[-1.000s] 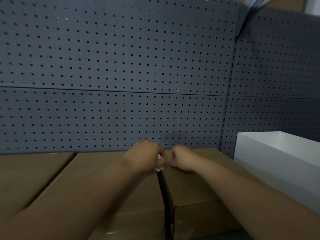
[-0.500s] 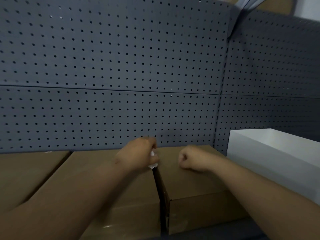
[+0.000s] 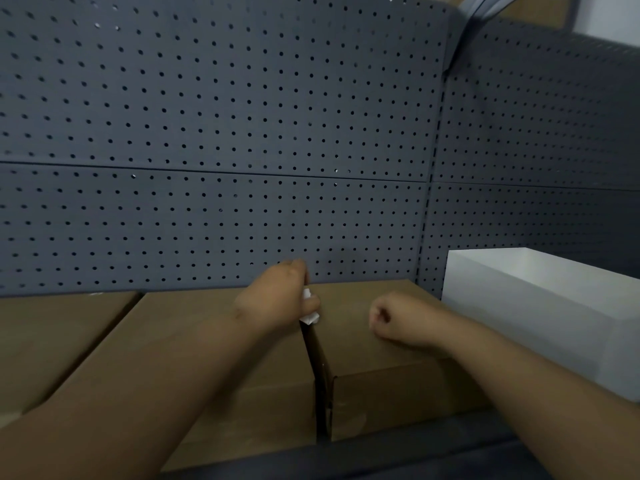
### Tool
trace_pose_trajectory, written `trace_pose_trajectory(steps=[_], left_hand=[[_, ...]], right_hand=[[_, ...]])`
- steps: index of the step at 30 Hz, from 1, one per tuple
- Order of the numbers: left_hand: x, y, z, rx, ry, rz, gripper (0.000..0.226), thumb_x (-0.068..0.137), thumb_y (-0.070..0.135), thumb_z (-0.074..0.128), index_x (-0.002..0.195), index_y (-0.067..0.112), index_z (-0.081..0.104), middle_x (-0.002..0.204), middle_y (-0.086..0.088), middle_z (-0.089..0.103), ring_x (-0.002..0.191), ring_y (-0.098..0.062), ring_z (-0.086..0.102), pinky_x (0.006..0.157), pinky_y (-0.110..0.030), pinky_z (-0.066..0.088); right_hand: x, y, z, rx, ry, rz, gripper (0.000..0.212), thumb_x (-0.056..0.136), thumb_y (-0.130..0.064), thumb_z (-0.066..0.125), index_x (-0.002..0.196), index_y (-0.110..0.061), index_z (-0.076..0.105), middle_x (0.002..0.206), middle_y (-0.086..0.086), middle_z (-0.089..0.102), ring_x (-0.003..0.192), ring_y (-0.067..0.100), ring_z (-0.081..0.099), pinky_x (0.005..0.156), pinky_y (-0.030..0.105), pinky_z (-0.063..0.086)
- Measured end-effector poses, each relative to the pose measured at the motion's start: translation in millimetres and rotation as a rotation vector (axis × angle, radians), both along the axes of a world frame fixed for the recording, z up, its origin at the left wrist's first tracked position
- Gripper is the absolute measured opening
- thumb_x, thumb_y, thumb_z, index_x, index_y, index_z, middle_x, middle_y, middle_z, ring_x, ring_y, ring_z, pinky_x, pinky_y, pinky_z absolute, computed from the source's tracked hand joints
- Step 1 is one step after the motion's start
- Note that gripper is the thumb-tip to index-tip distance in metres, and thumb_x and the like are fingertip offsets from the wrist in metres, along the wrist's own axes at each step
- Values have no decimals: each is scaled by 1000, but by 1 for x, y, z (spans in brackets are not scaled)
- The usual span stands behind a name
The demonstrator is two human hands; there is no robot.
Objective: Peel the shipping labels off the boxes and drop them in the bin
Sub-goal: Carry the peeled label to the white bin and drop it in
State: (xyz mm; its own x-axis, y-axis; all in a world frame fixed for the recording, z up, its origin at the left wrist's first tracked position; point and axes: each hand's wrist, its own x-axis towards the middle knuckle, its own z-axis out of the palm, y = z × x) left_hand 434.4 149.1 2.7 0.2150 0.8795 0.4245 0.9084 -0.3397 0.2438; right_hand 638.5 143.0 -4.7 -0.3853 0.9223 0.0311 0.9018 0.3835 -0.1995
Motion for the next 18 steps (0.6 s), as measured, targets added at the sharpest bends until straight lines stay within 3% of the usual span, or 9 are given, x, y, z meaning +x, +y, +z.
trace_pose_trajectory(steps=[2,4,8,12,16,18], left_hand=[[1,-4,1,46,26,10,23,84,28,58,99,11,55,96,-2,56,88,-19,55,68,-26,39],[0,-9,3,120,91,29,22,83,30,57,95,12,59,93,-1,61,86,-20,58,67,-26,38],[-3,-19,6,220,146,29,22,85,34,53,91,14,61,85,2,59,82,-18,58,67,-27,42],[-3,-25,7,254,177,-3,26,87,36,50,90,14,63,86,0,61,82,-18,58,67,-27,40],[-6,-28,6,269,192,-24,26,87,35,48,86,14,63,84,1,59,80,-17,57,66,-26,39],[-8,-29,6,264,195,-34,24,87,35,48,84,15,61,83,2,57,80,-17,57,66,-26,39]], right_hand=[[-14,-15,-5,-34,-10,148,6,94,-25,54,92,-30,56,85,-16,52,79,-1,50,76,15,42],[-13,-20,-5,-36,-8,174,7,94,-25,55,96,-29,59,80,-19,50,75,-4,47,70,10,38],[7,-15,0,23,56,-45,11,94,-23,54,96,-20,64,89,-9,59,85,6,54,67,11,39],[-9,-30,-8,-4,7,115,9,93,-22,55,95,-23,63,89,-13,55,84,3,51,71,11,40],[5,-27,1,45,13,-74,18,93,-20,53,77,-27,55,86,-9,56,86,8,53,68,15,40],[2,-30,0,51,-7,-71,18,93,-19,51,77,-26,53,85,-8,55,83,7,51,66,13,39]])
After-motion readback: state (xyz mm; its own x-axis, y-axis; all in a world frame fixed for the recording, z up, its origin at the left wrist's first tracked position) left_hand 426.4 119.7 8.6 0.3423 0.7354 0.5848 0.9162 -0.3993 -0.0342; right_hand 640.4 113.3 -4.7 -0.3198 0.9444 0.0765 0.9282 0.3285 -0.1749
